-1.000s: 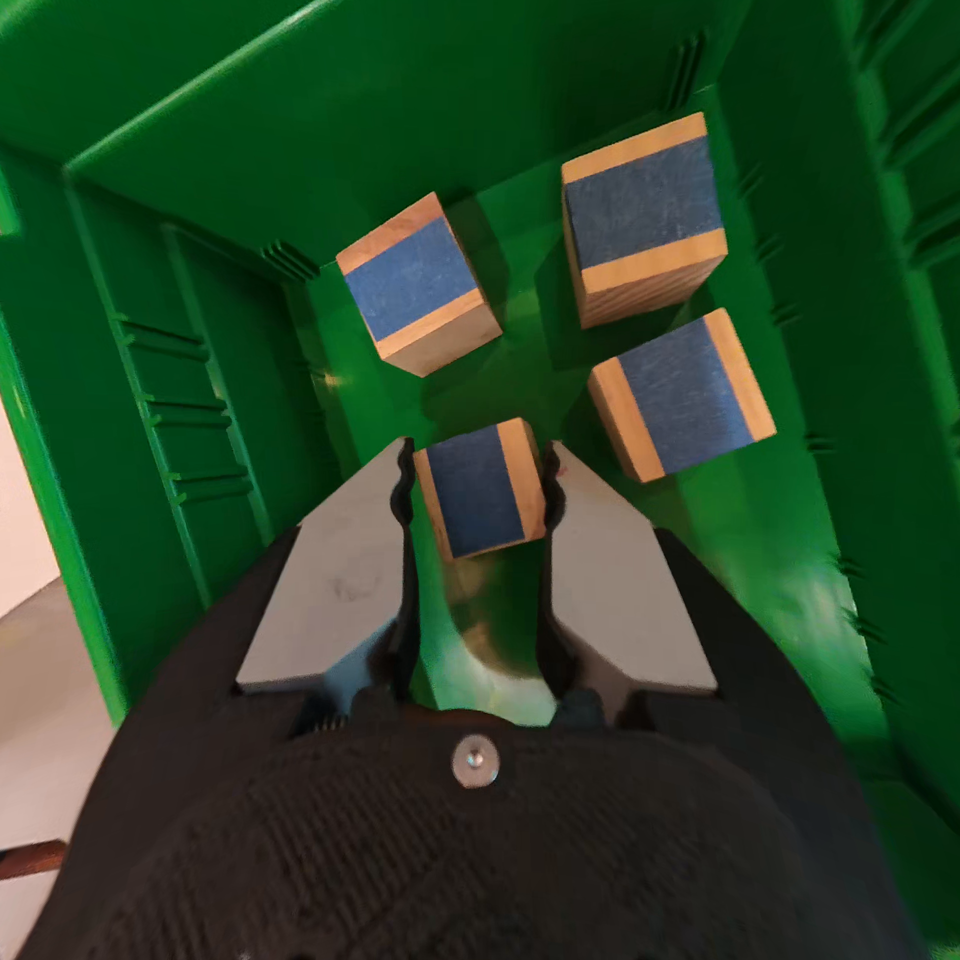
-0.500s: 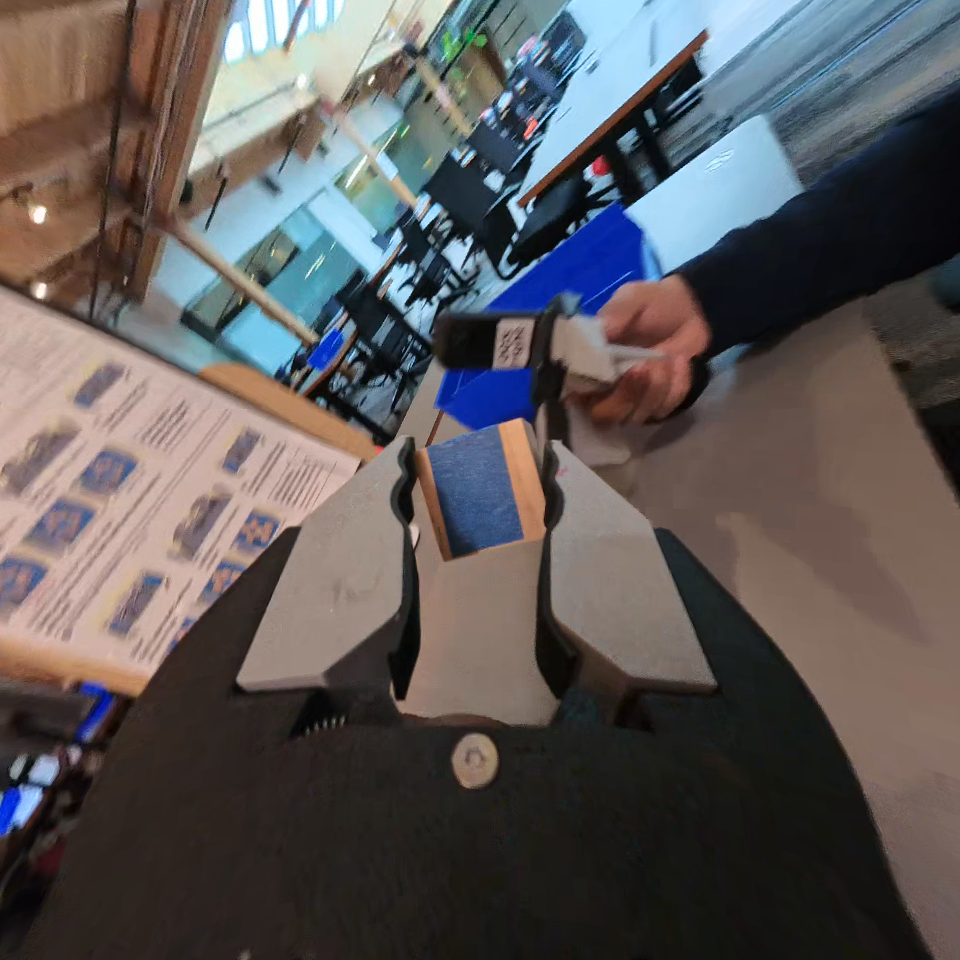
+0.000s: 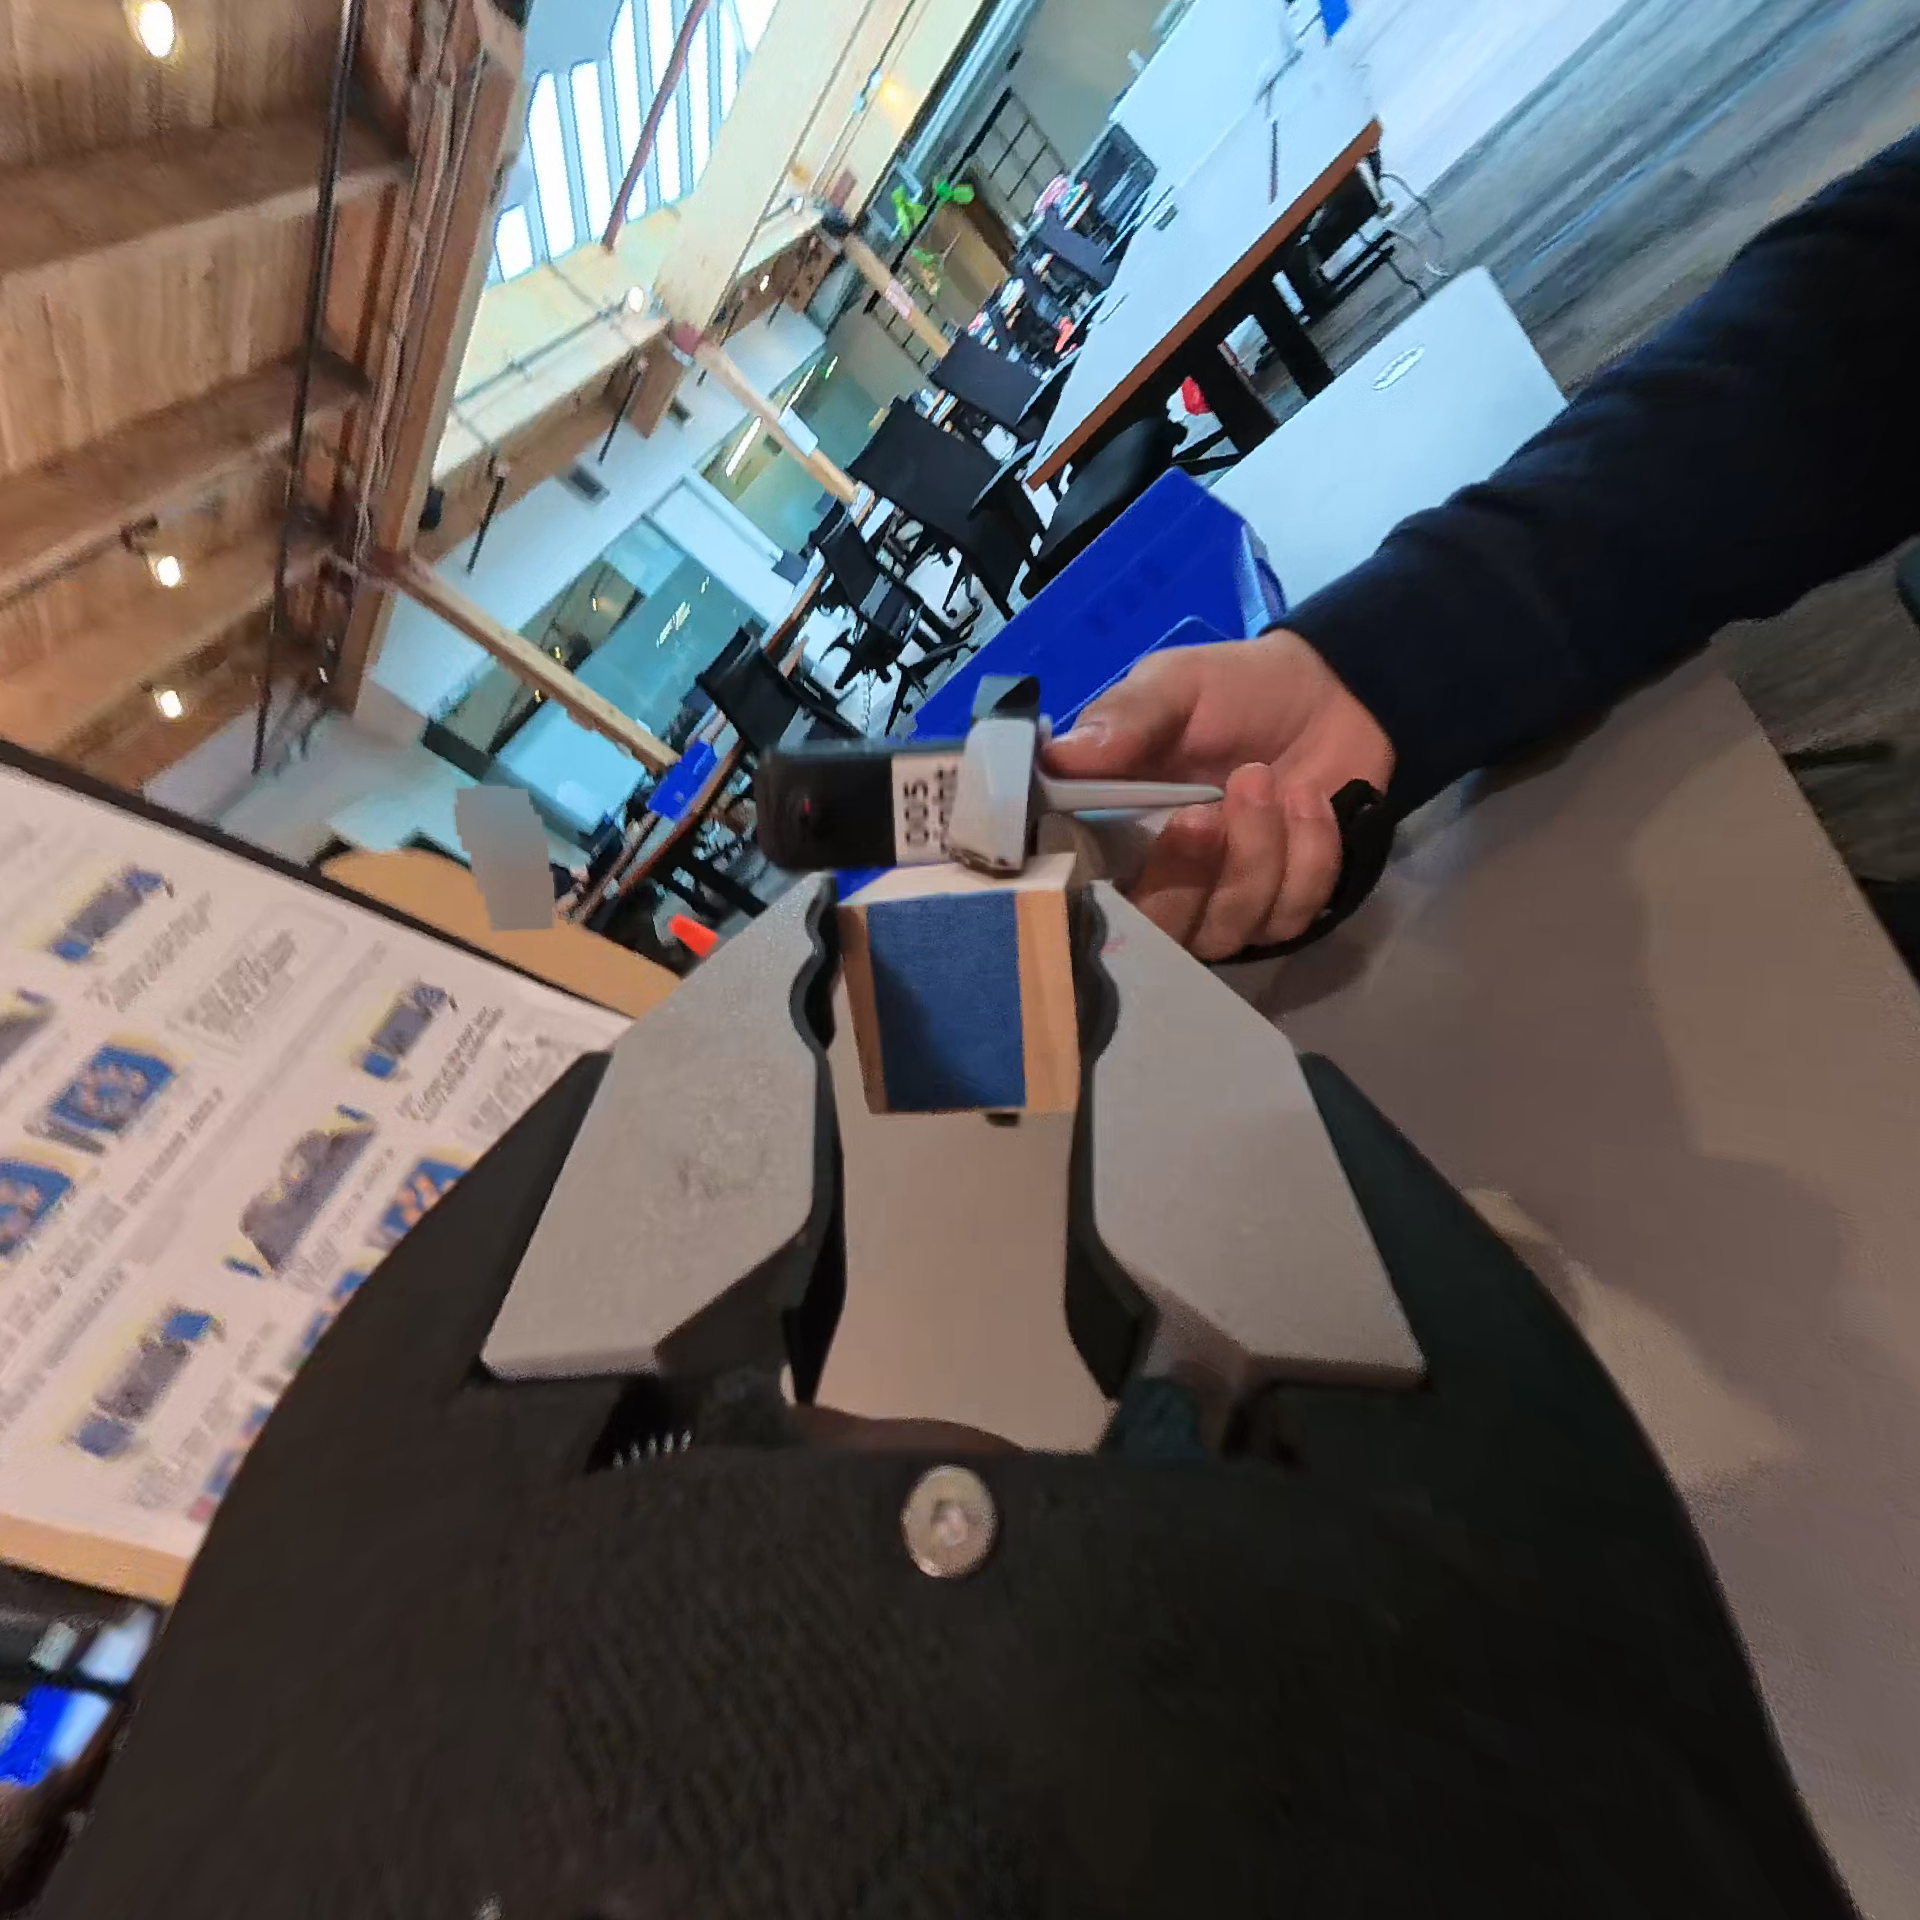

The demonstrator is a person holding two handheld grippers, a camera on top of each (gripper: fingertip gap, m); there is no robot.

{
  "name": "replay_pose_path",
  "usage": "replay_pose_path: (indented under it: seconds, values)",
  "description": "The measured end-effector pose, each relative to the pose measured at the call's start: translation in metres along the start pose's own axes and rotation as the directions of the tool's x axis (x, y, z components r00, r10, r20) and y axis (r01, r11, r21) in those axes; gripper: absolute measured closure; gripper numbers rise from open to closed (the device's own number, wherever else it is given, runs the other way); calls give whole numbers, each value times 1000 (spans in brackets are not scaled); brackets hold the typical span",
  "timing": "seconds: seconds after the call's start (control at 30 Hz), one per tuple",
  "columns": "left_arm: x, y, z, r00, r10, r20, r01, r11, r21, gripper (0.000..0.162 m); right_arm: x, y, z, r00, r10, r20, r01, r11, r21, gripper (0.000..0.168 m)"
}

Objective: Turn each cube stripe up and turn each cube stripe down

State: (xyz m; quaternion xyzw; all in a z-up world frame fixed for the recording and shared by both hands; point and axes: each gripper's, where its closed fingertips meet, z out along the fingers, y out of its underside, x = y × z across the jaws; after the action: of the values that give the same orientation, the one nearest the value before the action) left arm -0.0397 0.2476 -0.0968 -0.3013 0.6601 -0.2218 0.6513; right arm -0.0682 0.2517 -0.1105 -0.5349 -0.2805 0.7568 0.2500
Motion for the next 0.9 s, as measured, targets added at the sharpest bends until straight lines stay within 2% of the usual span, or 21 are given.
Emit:
replay_pose_path:
  seconds: [0.03, 0.13, 0.23, 0.27, 0.33, 0.37, 0.43, 0.5, 0.57, 0.63, 0.73, 0.8, 0.9]
  values:
    - [0, 5, 0, 999, -48, 8, 48, 999, -15, 120, 6, -2, -3, 998, -29, -60, 29, 1000, 1, 124]
    - [-7, 8, -11, 979, -191, 68, 189, 981, 43, 120, 13, -11, -17, 937, -210, -279, 210, 977, -31, 125]
    - [-12, 17, -23, 929, -354, 108, 343, 933, 106, 136, -5, -28, -38, 782, -380, -494, 389, 917, -91, 125]
    - [-10, 28, -23, 918, -374, 128, 367, 927, 75, 141, -13, -34, -52, 689, -431, -583, 437, 888, -141, 125]
    - [-2, 51, -18, 919, -356, 171, 365, 931, -27, 150, -31, -56, -93, 448, -483, -752, 499, 833, -238, 125]
    - [2, 58, -14, 923, -342, 178, 358, 931, -66, 158, -42, -69, -120, 336, -469, -817, 509, 820, -262, 125]
    - [13, 67, -2, 919, -357, 168, 376, 921, -105, 161, -58, -90, -185, 125, -404, -906, 482, 823, -300, 125]
    - [22, 74, 13, 905, -397, 150, 416, 901, -125, 162, -55, -94, -263, -71, -312, -947, 341, 885, -317, 124]
    - [31, 83, 26, 895, -425, 134, 443, 884, -148, 162, -38, -78, -336, -197, -235, -952, 137, 955, -264, 125]
    - [33, 95, 33, 902, -402, 154, 426, 886, -183, 161, -17, -48, -391, -272, -192, -943, -75, 981, -178, 124]
    - [33, 99, 32, 928, -328, 176, 361, 909, -207, 157, 10, -9, -438, -338, -210, -917, -296, 949, -109, 124]
    - [37, 99, 30, 934, -319, 162, 348, 914, -209, 157, 23, 6, -456, -356, -215, -909, -380, 922, -69, 124]
    - [41, 112, 28, 922, -345, 173, 381, 887, -260, 156, 32, 9, -460, -353, -200, -914, -412, 910, -41, 118]
